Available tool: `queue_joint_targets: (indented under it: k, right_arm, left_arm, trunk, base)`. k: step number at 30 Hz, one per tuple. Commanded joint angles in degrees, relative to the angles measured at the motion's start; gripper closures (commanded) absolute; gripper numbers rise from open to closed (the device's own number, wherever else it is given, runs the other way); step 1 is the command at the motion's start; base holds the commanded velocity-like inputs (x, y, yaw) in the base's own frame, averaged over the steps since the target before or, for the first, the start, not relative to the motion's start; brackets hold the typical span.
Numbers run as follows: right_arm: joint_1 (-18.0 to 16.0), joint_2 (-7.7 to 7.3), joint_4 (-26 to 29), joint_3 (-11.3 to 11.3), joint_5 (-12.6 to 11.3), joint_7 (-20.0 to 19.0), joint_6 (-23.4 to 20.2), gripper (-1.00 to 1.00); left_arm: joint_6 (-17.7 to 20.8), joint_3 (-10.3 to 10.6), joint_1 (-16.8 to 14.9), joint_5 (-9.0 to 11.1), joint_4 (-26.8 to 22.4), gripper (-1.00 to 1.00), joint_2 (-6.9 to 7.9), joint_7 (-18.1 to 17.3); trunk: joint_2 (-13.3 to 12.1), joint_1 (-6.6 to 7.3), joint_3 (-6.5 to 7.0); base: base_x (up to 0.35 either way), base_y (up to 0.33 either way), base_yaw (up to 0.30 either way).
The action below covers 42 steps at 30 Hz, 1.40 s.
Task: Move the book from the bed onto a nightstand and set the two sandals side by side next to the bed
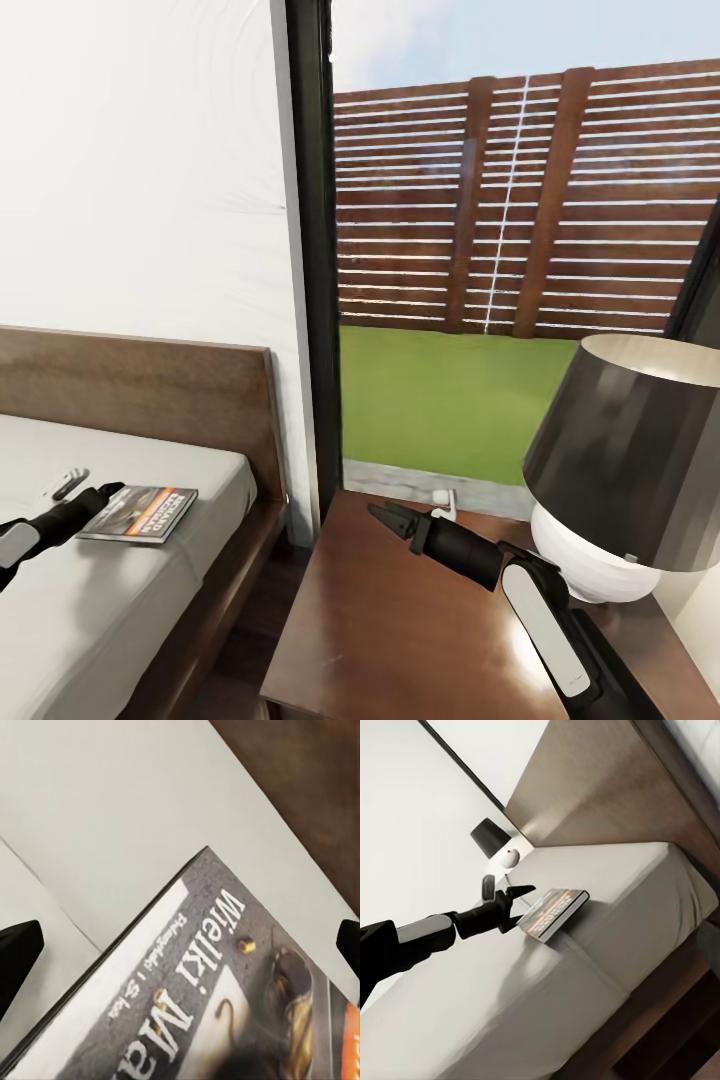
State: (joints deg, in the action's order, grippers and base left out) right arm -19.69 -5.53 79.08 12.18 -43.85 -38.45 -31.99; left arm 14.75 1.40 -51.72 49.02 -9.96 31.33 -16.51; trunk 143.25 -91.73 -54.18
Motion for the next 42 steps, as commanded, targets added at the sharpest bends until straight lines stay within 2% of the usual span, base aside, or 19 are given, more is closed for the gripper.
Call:
queue_joint_targets:
  k: [1, 17, 35, 42]
  right_arm:
    - [0.0, -0.06, 0.0, 0.0, -0.5, 0.1, -0.4, -1.0]
    - [0.0, -0.12, 0.0, 0.0, -0.5, 0.1, -0.4, -1.0]
    - [-0.1, -0.12, 0.0, 0.0, -0.5, 0.1, -0.4, -1.0]
    - [0.0, -0.03, 0.0, 0.0, -0.5, 0.1, -0.4, -1.0]
  left_arm:
    - [0.8, 0.7, 0.0, 0.8, 2.0, -1.0, -0.03, 0.0]
    - [0.7, 0.7, 0.0, 0.6, 1.5, -1.0, -1.96, 0.0]
    - [0.6, 0.7, 0.0, 0.7, 1.3, -1.0, -2.3, 0.0]
    - [0.6, 0.7, 0.0, 0.6, 1.3, -1.0, -3.37, 0.1]
  trunk:
    - [0.0, 0.0, -0.07]
    - [0.0, 0.0, -0.07]
    - [0.0, 0.0, -0.07]
    - [0.0, 0.0, -0.07]
  base:
    - [0.0, 0.0, 0.0]
    - [0.0, 0.0, 0.0]
    - [0.0, 0.0, 0.0]
    - [0.0, 0.0, 0.0]
